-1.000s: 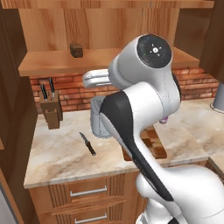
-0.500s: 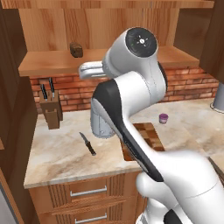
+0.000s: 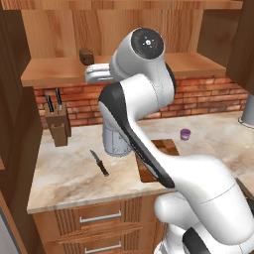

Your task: Pick the bread, place it on the cutting board, pick the jam, place it on the counter, and close the cabinet.

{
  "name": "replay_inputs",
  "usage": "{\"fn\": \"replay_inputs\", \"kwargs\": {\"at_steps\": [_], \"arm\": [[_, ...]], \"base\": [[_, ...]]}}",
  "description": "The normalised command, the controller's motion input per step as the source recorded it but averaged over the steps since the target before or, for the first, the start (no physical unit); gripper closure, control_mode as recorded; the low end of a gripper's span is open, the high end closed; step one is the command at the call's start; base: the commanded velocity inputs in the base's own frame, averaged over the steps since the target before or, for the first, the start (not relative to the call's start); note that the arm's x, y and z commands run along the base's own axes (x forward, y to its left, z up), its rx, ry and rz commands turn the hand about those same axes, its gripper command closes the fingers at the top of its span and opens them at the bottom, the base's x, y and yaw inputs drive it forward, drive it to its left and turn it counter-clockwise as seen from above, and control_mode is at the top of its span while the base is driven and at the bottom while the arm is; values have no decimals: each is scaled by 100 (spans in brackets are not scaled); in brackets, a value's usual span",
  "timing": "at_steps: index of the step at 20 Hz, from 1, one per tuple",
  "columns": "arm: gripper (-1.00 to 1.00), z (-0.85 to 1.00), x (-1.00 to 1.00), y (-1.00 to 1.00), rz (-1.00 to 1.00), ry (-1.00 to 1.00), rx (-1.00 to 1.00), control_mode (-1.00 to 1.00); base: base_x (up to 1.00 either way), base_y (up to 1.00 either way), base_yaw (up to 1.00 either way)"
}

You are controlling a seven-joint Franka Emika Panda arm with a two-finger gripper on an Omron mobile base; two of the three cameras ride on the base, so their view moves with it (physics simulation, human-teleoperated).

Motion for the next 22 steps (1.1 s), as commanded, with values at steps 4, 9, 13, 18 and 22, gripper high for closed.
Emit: {"fn": "replay_inputs", "kwargs": {"at_steps": [4,9,13,18,22], "arm": [[-100,0,33,1,0,-4,0,-100],[-100,0,31,3,0,-3,0,-100],[-100,0,28,6,0,-1,0,-100],[-100,0,25,12,0,0,0,-100],[-100,0,30,16,0,0,0,-100]], "base": [[0,0,0],[0,0,0],[0,0,0],[0,0,0],[0,0,0]]}}
